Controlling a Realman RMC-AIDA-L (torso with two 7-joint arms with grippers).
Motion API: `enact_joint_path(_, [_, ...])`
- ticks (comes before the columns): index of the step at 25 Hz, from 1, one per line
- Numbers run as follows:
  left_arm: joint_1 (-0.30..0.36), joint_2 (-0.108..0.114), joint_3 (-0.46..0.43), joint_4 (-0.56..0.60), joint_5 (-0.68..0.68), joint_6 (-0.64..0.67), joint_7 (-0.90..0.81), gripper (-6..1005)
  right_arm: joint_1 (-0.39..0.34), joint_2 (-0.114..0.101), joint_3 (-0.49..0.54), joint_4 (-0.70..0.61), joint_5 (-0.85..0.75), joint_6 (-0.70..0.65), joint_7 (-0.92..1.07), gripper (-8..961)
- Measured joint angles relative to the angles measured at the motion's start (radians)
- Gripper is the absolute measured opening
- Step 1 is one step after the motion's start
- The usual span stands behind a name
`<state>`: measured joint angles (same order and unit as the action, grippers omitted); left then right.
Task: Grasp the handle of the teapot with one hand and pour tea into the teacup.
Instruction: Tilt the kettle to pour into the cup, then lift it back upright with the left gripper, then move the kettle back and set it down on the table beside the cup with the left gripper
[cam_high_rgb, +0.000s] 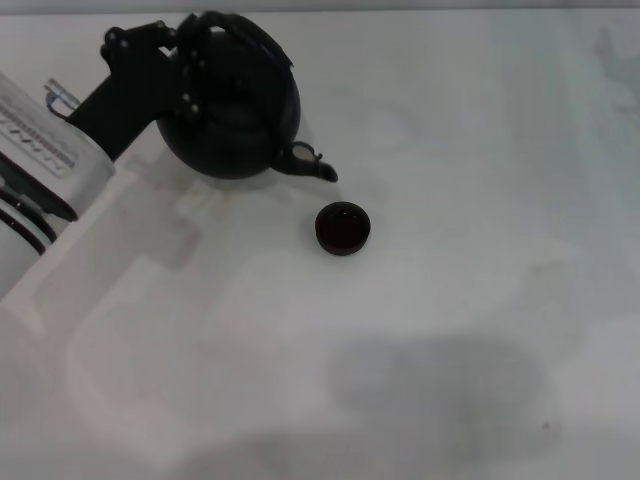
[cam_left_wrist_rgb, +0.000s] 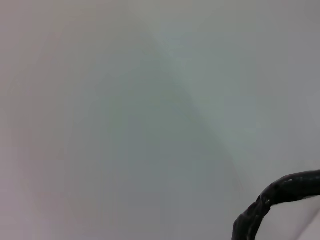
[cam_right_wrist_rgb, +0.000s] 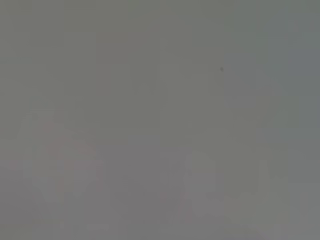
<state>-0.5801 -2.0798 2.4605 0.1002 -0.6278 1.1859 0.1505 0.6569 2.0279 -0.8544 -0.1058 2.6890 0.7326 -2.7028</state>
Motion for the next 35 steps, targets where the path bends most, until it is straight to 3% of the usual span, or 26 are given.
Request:
enact_joint_path(6, [0.055, -0.001, 0.000, 0.035, -0.132, -0.002, -0.180, 107, 0.014, 0.000, 0.000, 0.000, 0.000, -0.020, 0.000, 828])
enact_joint_path(14, [0.138, -0.009, 0.005, 0.111, -0.304, -0.013, -0.186, 118, 0.019, -0.002, 0.000, -0.001, 0.000, -0.024, 0.000, 828])
enact_joint_path(19, [0.166, -0.011, 0.005, 0.138, -0.313, -0.057, -0.196, 125, 0.021, -0.002, 0.000, -0.003, 0.000, -0.025, 0.000, 828])
enact_joint_path(35, [0.158, -0.008, 0.011, 0.143, -0.304, -0.143, -0.244, 147, 0.028, -0.001, 0.013, -0.003, 0.000, -0.026, 0.000, 828])
